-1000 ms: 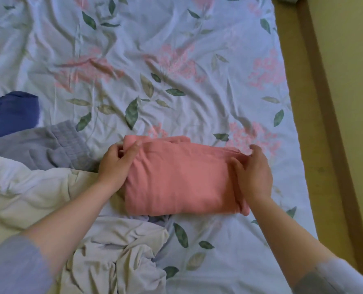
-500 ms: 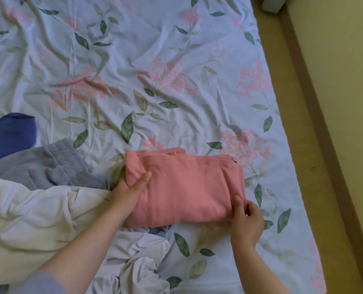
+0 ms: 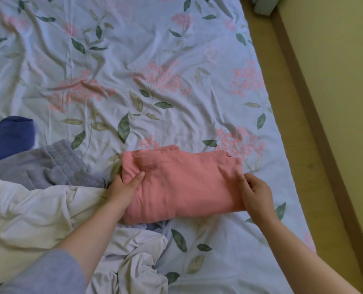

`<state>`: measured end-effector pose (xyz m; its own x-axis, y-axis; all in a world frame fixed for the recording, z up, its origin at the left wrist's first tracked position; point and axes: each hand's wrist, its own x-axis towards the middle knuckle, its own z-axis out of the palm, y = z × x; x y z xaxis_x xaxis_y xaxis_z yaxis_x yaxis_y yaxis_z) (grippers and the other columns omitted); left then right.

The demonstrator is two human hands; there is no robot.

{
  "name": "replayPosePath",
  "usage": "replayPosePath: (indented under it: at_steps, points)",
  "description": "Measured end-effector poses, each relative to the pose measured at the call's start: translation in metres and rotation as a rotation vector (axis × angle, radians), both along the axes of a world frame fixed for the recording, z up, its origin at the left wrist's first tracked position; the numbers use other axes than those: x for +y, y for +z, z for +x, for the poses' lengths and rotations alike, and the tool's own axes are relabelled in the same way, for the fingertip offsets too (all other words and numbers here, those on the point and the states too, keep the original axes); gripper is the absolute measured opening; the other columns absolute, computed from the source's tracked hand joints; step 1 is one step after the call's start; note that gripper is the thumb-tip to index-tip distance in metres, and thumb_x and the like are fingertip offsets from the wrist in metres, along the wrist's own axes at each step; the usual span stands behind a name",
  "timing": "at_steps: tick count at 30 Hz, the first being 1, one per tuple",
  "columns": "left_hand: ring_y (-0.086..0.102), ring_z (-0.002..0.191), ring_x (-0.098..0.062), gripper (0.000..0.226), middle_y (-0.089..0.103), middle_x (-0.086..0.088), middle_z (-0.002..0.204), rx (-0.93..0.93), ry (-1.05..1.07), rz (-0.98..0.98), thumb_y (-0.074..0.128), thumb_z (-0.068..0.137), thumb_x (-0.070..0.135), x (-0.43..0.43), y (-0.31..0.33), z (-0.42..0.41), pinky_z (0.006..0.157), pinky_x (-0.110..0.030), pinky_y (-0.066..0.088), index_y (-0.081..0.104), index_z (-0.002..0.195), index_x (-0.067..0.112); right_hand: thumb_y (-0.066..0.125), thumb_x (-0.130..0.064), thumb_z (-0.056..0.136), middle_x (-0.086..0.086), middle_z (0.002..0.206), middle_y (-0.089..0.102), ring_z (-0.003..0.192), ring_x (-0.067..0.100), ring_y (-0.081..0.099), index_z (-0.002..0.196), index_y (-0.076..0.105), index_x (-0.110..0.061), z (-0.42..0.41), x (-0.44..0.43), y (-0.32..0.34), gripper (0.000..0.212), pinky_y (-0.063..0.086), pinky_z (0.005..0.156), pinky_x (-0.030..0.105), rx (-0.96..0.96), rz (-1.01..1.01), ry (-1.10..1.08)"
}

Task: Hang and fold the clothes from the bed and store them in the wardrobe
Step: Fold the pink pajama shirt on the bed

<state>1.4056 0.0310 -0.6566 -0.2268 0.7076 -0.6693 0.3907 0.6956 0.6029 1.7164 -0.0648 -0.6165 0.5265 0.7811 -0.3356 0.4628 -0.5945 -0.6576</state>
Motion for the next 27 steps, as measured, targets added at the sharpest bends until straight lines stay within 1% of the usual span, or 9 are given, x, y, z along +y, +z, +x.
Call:
replayPosePath:
  at_steps: [4,8,10,13,16,18,21,24,27]
  points:
    - [0.049,0.122,-0.039,0.071,0.05,-0.024,0.135,0.213,-0.119,0.082,0.065,0.087,0.046,-0.007,0.016,0.01,0.097,-0.043,0.039,0.04,0.135,0.0,0.058,-0.046,0.093,0.0,0.075,0.061,0.072,0.021,0.057,0.087,0.063,-0.011,0.007,-0.008,-0.009,0.036,0.039,0.062,0.033,0.018,-0.165,-0.031]
    - [0.037,0.134,-0.042,0.061,0.039,-0.027,0.145,0.511,-0.495,0.703,0.052,0.095,0.033,-0.028,0.043,0.021,0.109,-0.053,0.031,0.039,0.143,-0.002,0.066,-0.048,0.088,-0.012,0.085,0.058,0.079,0.008,0.055,0.097,0.059,-0.018,0.003,0.018,-0.001,0.032,0.039,0.065,0.026,0.24,-0.196,-0.091]
    - [0.039,0.136,-0.041,0.061,0.042,-0.023,0.146,0.534,-0.822,0.826,0.04,0.092,0.04,-0.034,0.046,0.03,0.112,-0.053,0.026,0.046,0.14,0.002,0.068,-0.04,0.088,-0.005,0.079,0.06,0.073,0.012,0.054,0.093,0.064,-0.01,0.003,0.033,0.003,0.031,0.039,0.063,0.027,0.277,-0.164,-0.114]
    - [0.002,0.15,-0.027,0.076,0.001,0.001,0.163,0.637,-1.128,0.527,0.012,0.087,0.065,-0.035,0.043,0.04,0.119,-0.045,-0.005,0.012,0.153,0.028,0.061,-0.025,0.093,0.004,0.068,0.045,0.064,0.016,0.042,0.076,0.054,-0.004,0.002,0.05,0.014,0.028,0.035,0.055,0.023,0.272,0.017,-0.167]
    - [-0.029,0.144,-0.028,0.082,-0.037,0.013,0.153,0.694,-1.065,0.338,-0.008,0.075,0.081,-0.033,0.023,0.038,0.113,-0.051,-0.02,-0.026,0.145,0.042,0.054,-0.024,0.098,-0.008,0.069,0.044,0.059,0.001,0.041,0.076,0.048,-0.019,0.002,0.058,0.026,0.023,0.033,0.051,0.01,0.226,0.293,-0.258]
    - [-0.027,0.144,-0.034,0.086,-0.041,0.013,0.151,0.68,-1.029,0.257,-0.012,0.07,0.086,-0.028,0.019,0.039,0.114,-0.057,-0.015,-0.029,0.143,0.044,0.053,-0.022,0.098,-0.008,0.071,0.049,0.062,0.0,0.045,0.08,0.052,-0.022,0.001,0.059,0.023,0.018,0.035,0.056,0.01,0.17,0.34,-0.26]
    - [-0.027,0.143,-0.038,0.093,-0.045,0.012,0.148,0.683,-1.018,0.183,-0.013,0.062,0.091,-0.025,0.017,0.043,0.113,-0.062,-0.013,-0.037,0.138,0.043,0.054,-0.023,0.098,-0.001,0.088,0.059,0.085,0.018,0.056,0.102,0.059,-0.014,-0.001,0.058,0.003,0.011,0.04,0.068,0.018,0.14,0.066,-0.199]
    - [-0.027,0.142,-0.042,0.099,-0.048,0.009,0.147,0.664,-0.968,0.124,-0.001,0.064,0.094,-0.021,0.017,0.047,0.112,-0.066,-0.01,-0.036,0.139,0.041,0.057,-0.024,0.096,0.009,0.125,0.06,0.118,0.028,0.055,0.139,0.044,-0.009,-0.006,0.056,-0.007,0.047,0.04,0.093,0.032,0.109,-0.137,-0.178]
    - [-0.027,0.141,-0.044,0.101,-0.045,0.006,0.149,0.673,-0.96,0.064,0.008,0.068,0.093,-0.014,0.022,0.056,0.111,-0.069,-0.006,-0.032,0.142,0.038,0.06,-0.022,0.093,0.016,0.144,0.046,0.135,0.032,0.041,0.146,0.037,-0.004,-0.019,0.054,-0.002,0.06,0.031,0.112,0.039,-0.223,0.009,0.054]
